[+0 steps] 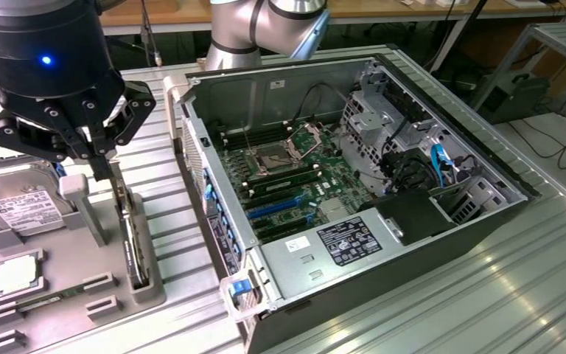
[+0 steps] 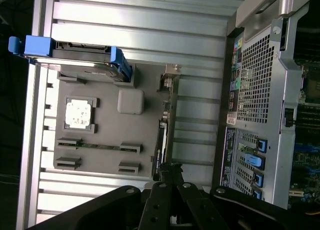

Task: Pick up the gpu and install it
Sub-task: 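Pick up the gpu and move the gpu toward the slot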

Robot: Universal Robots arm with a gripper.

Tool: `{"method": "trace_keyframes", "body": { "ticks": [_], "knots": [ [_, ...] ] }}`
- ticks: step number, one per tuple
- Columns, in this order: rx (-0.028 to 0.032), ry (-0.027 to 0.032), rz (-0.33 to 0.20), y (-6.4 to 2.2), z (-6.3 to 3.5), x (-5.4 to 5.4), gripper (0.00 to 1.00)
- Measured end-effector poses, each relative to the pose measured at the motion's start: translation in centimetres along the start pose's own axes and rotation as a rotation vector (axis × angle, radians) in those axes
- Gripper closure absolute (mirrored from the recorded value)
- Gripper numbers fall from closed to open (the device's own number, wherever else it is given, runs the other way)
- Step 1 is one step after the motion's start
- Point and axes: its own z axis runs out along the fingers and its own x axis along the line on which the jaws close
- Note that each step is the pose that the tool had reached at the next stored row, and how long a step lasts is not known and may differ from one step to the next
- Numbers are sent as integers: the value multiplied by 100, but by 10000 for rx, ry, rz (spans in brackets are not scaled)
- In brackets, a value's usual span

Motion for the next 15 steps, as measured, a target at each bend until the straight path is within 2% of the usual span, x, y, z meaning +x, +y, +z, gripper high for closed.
{"method": "trace_keyframes", "body": {
  "ticks": [2, 3, 9, 10, 11, 15],
  "knots": [
    [0, 0, 0, 0, 0, 0, 76],
    [0, 0, 0, 0, 0, 0, 76],
    [1, 0, 0, 0, 0, 0, 40],
    [2, 0, 0, 2, 1, 2, 40],
    [8, 0, 1, 4, 2, 5, 34],
    [18, -1, 231, 11, 34, 6, 34]
  ]
}}
